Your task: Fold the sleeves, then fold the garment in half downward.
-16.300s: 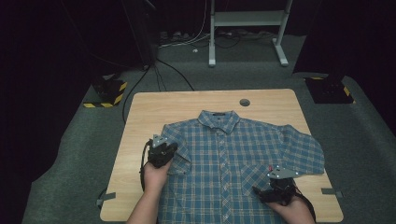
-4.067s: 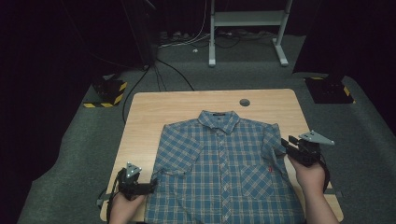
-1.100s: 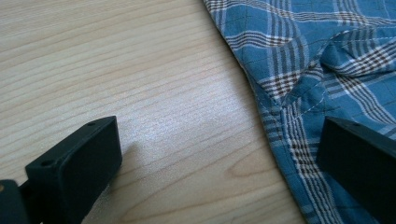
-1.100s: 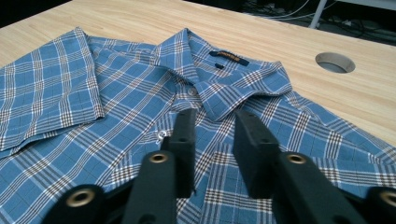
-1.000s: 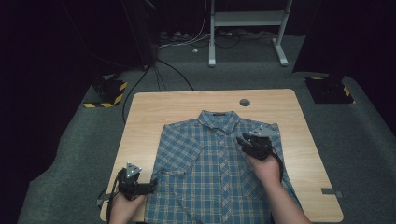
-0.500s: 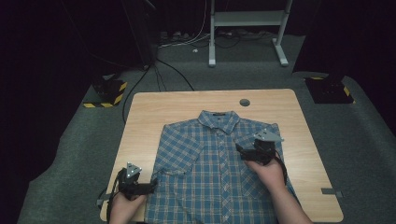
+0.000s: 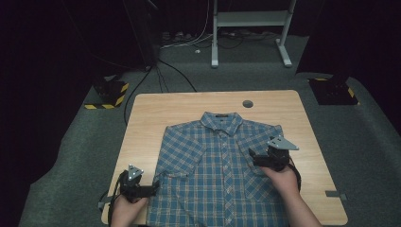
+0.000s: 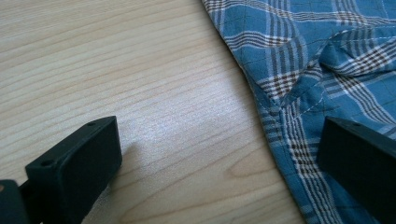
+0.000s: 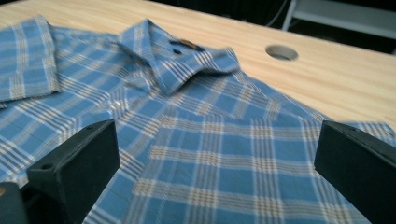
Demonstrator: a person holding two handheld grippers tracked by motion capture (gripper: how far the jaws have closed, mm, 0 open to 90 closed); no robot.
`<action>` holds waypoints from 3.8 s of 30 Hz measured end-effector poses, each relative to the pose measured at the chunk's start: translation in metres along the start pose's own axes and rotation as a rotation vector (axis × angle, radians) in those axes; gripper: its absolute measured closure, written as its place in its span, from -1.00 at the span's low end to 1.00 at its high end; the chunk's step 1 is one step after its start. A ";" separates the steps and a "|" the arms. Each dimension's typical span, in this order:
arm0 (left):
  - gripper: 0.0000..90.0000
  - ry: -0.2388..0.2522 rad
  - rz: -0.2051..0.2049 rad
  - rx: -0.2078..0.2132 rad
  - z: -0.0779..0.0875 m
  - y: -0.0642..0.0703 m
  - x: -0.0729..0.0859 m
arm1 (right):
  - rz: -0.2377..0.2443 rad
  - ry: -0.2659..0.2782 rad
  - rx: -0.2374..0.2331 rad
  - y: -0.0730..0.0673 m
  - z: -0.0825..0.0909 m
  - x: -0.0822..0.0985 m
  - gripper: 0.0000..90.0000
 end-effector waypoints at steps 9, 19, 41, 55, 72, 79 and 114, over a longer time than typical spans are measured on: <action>-1.00 0.000 0.000 0.000 0.000 0.000 0.000 | -0.012 -0.028 0.033 0.016 0.015 0.017 -1.00; -1.00 0.000 0.000 0.000 0.000 0.000 0.000 | -0.030 -0.059 0.075 0.034 0.035 0.044 -1.00; -1.00 -0.001 -0.003 0.005 -0.001 0.000 -0.001 | -0.091 -0.175 0.116 0.049 0.087 0.099 -0.95; -1.00 -0.001 -0.003 0.005 -0.001 0.001 -0.001 | -0.097 -0.228 0.098 0.049 0.094 0.107 -0.99; -0.99 -0.001 0.004 -0.002 0.000 0.000 0.000 | -0.059 -0.180 0.100 0.045 0.098 0.105 -0.94; -0.73 0.007 -0.012 -0.003 0.008 0.000 -0.006 | -0.065 -0.135 0.058 0.043 0.103 0.103 -0.52; -0.55 -0.016 -0.024 0.016 0.003 0.055 0.003 | -0.019 -0.246 -0.038 -0.006 0.098 0.097 -0.07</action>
Point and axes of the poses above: each handheld gripper's, and its own axes: z roughly backward along the jaws, x roughly out of its underside, y roughly to its right, the point moved 5 cm from there along -z, roughly forward along the jaws, and after that the axes turned 10 degrees about z, right-handed, at the moved point
